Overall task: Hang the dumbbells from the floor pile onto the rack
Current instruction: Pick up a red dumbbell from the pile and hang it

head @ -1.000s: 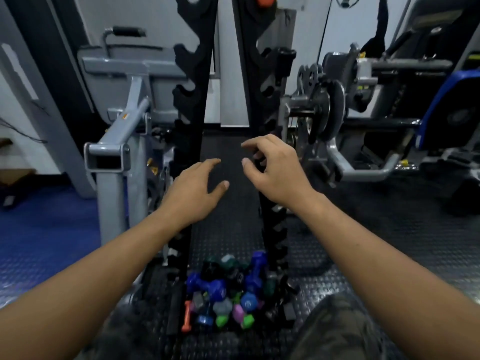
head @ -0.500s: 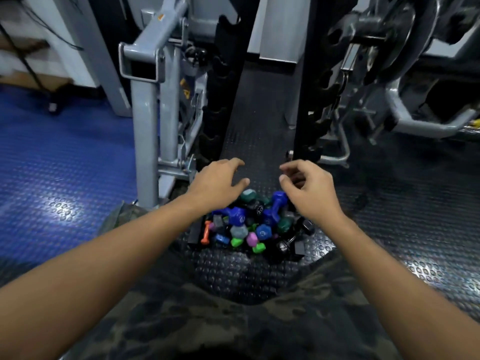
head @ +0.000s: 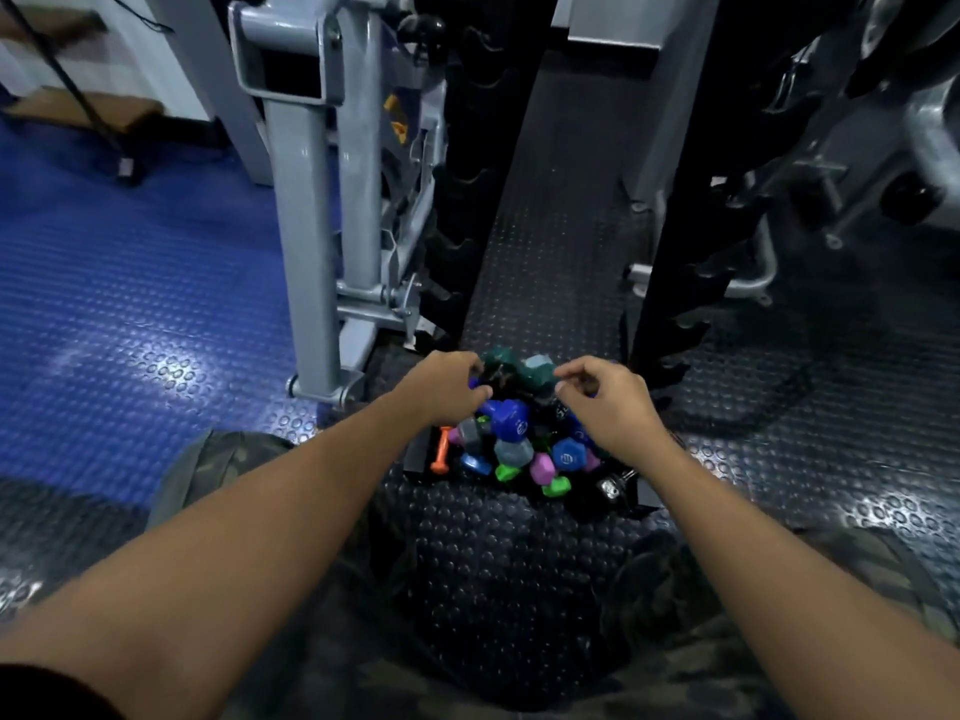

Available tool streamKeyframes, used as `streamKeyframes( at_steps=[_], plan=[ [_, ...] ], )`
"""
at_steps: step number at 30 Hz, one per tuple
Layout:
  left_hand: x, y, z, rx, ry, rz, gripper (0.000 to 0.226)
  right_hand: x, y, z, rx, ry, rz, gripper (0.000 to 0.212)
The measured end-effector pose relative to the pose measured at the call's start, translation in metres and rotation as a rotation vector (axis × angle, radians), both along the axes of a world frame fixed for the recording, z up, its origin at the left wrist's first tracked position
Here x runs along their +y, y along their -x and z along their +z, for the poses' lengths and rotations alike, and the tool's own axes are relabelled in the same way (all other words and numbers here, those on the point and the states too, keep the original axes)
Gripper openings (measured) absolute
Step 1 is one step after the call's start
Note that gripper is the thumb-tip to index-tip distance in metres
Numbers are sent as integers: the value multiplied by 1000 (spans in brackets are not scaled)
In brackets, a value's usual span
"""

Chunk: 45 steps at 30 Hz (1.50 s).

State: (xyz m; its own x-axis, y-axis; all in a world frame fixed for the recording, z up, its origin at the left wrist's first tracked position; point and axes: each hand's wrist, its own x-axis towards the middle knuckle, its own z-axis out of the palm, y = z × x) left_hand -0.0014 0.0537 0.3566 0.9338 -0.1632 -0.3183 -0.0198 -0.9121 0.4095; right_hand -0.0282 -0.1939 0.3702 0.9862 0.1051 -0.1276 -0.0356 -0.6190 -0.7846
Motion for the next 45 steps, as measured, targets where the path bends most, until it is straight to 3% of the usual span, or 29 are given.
streamKeyframes(
  at_steps=[12,17,21,25,38,45],
  plan=[
    [-22,-46,-147,281,44,117,32,-29,-39,-154,307,110,-170,10],
    [-35,-44,-201,375,11,46,27,-40,-28,-214,460,145,-221,17],
    [-46,-40,-239,414,8,39,30,-41,-18,-254,522,139,-242,9],
    [-57,-38,-269,442,53,73,28,-42,-12,-287,546,120,-269,22],
    [-72,-17,-319,551,127,189,36,-27,-24,-352,700,41,-385,42],
    [-51,-21,-324,505,175,385,49,0,-23,-368,694,94,-528,47]
  ],
)
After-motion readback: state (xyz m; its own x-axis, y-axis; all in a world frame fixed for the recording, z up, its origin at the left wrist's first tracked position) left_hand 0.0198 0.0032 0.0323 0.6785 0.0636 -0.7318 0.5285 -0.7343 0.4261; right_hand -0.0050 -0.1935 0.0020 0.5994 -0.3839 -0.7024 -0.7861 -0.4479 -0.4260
